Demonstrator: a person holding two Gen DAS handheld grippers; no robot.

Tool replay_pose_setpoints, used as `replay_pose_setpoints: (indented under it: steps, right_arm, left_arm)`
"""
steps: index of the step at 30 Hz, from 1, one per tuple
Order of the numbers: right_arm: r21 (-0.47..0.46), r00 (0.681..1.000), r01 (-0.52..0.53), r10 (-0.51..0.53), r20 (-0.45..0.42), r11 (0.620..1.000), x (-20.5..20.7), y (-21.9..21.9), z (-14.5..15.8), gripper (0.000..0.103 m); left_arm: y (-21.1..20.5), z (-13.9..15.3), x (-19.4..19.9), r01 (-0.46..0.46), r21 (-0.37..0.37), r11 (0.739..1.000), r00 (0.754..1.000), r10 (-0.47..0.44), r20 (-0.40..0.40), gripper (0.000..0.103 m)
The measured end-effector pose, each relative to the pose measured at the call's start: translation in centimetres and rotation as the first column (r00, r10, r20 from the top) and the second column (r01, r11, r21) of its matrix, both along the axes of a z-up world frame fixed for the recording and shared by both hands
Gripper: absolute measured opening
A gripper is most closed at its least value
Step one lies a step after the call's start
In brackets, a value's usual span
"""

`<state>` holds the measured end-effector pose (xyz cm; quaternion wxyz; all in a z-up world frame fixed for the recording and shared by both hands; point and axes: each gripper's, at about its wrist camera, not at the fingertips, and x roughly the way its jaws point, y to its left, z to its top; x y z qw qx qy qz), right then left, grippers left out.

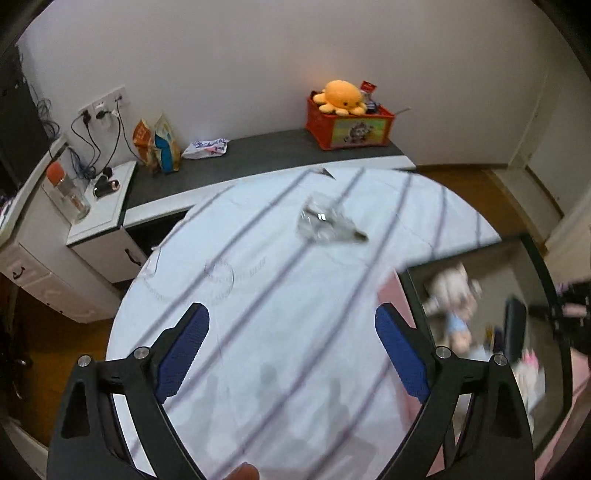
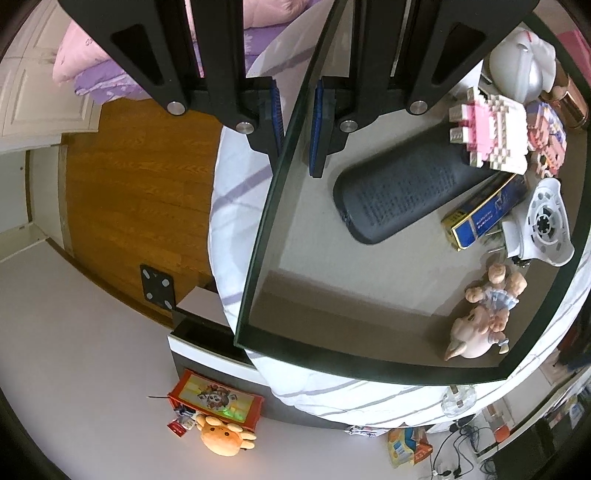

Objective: Organize rigid objects

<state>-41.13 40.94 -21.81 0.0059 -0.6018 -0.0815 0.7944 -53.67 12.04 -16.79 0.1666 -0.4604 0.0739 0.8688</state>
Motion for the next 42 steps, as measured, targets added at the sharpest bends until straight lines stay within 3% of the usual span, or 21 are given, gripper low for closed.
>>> replay_pose_setpoints:
  steps: [10, 18, 22, 24, 35, 42]
  right_arm:
    - [0.034, 0.998, -0.057, 0.058, -0.006, 0.998, -0.3, -0.6, 0.1, 0.013]
    - [0.026, 0.996, -0.085, 0.086, -0.023, 0.996, 0.5, -1.0, 0.4, 0.014]
    - [0.021, 0.996, -0.088, 0.088, -0.031, 0.996, 0.7, -1.0, 0.5, 0.014]
    - [0.017, 0.995, -0.088, 0.089, -0.033, 0.996, 0.7, -1.0, 0.5, 0.014]
    - [0.008, 0.997, -0.068, 0.068, -0.033, 0.998, 0.8, -1.1, 0.4, 0.014]
    - [0.002, 0.999, -0.047, 0.047, -0.028, 0.999, 1.5, -1.5, 0.5, 0.014]
  left_arm:
    - [5.5, -3.4, -8.5, -0.056, 0.003, 0.998, 0.996, 0.056, 0.065, 0.093]
    - [7.6, -6.6, -11.2, -0.116, -0.062, 0.991, 0.987, 0.122, 0.108, 0.093]
    - [8.3, -7.1, -11.3, -0.098, -0.065, 0.993, 0.988, 0.105, 0.111, 0.089]
    - [8.5, -7.1, -11.0, -0.068, -0.048, 0.996, 0.991, 0.074, 0.115, 0.062]
    - [6.2, -5.7, -7.7, -0.007, -0.037, 0.999, 0.990, 0.012, 0.141, 0.061]
    - [3.5, -2.4, -4.4, 0.019, -0.003, 1.000, 0.995, -0.018, 0.101, 0.061]
